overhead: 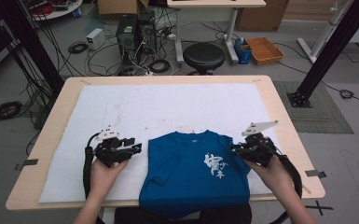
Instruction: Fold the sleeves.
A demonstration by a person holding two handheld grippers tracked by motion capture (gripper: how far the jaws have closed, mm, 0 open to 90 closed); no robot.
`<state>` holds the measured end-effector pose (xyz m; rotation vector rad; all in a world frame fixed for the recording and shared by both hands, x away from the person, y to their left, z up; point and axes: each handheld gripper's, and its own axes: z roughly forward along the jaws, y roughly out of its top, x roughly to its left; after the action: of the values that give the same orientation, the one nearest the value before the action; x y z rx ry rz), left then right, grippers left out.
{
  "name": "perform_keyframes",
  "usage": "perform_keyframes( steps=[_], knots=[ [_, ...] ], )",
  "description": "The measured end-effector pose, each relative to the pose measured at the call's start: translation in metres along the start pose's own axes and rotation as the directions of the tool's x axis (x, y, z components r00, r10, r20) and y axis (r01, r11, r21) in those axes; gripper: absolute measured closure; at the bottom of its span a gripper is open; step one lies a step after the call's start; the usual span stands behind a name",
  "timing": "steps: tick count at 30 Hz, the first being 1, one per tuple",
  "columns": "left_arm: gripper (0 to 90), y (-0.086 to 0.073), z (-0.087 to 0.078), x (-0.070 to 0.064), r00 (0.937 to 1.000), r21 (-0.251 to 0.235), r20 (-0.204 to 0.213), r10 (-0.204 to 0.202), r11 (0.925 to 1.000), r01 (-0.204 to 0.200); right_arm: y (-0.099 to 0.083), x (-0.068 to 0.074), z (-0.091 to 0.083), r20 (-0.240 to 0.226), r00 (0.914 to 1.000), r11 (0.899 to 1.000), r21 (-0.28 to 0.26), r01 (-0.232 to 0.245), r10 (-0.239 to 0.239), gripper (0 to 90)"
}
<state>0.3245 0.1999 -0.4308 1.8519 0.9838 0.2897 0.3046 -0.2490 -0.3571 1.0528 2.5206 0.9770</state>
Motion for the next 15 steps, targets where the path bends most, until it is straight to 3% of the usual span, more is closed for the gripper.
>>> perform_keyframes(
  steps=[3, 6, 10, 11, 12, 13, 15],
  knots=[
    [55.0, 0.0, 0.001, -0.001, 0.9999, 0.008, 0.004, 0.009, 0.9999, -0.009, 0.012, 0.012, 0.016, 0.0, 0.9995, 1.0, -0.002, 0.031, -0.031, 88.0],
    [55.0, 0.0, 0.004, -0.002, 0.9999, 0.017, 0.009, 0.005, 0.9998, -0.006, 0.022, 0.021, 0.03, -0.006, 0.9979, 0.998, -0.021, 0.064, -0.065, 80.7],
    [54.9, 0.0, 0.004, -0.002, 0.9999, 0.019, 0.011, 0.007, 0.9998, -0.007, 0.023, 0.021, 0.034, -0.016, 0.9978, 0.997, -0.052, 0.063, -0.064, 75.6],
    [54.9, 0.0, 0.004, -0.002, 0.9999, 0.019, 0.011, 0.008, 0.9998, -0.009, 0.02, 0.018, 0.031, -0.014, 0.9984, 0.996, -0.066, 0.054, -0.055, 74.9],
    [54.9, 0.0, 0.004, -0.002, 0.9999, 0.02, 0.011, 0.01, 0.9997, -0.01, 0.008, 0.007, 0.022, 0.008, 0.9999, 0.996, -0.089, 0.014, -0.014, 71.9],
    [54.9, -0.001, 0.004, -0.001, 0.9999, 0.022, 0.012, 0.01, 0.9997, -0.01, 0.008, 0.007, 0.022, 0.008, 0.9999, 0.996, -0.089, 0.014, -0.014, 71.9],
    [54.9, -0.001, 0.004, 0.0, 0.9999, 0.025, 0.01, 0.009, 0.9997, -0.009, -0.01, -0.009, 0.011, 0.025, 0.9983, 0.994, -0.099, -0.05, 0.052, 70.0]
  ],
)
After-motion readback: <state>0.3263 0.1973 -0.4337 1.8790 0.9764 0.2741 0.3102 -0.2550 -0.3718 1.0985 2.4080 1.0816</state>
